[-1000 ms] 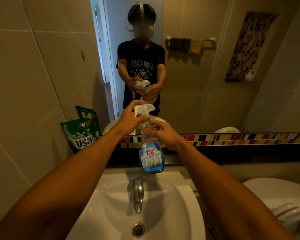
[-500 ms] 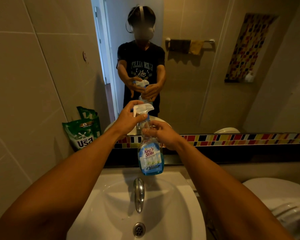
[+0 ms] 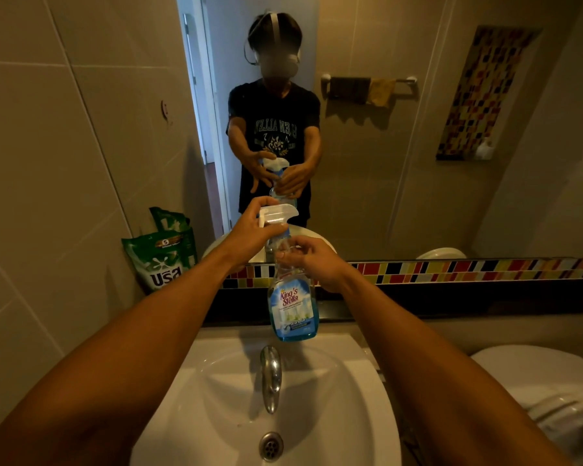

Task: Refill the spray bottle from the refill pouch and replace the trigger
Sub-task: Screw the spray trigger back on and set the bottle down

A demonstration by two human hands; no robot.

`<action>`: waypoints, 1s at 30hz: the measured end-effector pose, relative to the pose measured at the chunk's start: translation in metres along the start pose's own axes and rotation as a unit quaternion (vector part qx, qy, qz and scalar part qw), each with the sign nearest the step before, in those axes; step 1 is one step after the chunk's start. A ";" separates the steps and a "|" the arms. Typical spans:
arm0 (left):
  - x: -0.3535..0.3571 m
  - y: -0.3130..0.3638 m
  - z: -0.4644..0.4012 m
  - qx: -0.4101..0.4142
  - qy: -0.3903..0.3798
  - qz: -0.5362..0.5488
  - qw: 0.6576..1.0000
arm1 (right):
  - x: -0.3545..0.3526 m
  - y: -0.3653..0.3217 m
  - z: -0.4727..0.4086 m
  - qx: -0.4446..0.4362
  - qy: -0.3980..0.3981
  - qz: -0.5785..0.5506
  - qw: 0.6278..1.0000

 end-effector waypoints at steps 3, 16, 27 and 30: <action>0.001 0.001 0.001 0.008 0.008 -0.001 1.000 | 0.002 0.000 0.000 -0.001 -0.002 0.006 1.000; -0.009 -0.015 -0.005 -0.022 -0.015 0.022 0.999 | 0.002 0.003 0.000 0.009 -0.023 -0.021 0.999; -0.011 -0.020 0.000 -0.022 -0.005 0.031 0.999 | 0.005 0.008 -0.002 0.007 -0.022 -0.013 1.000; -0.008 -0.013 0.001 0.003 0.011 -0.009 1.000 | 0.005 0.003 -0.002 0.000 -0.011 0.003 1.000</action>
Point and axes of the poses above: each hand's wrist, its own z-axis away from the middle knuckle, its own x-axis out of the palm, y = z × x, the point moved 7 cm from there along -z, towards the middle knuckle, and after that the axes turned 3 degrees about -y, right-handed, at the moved point
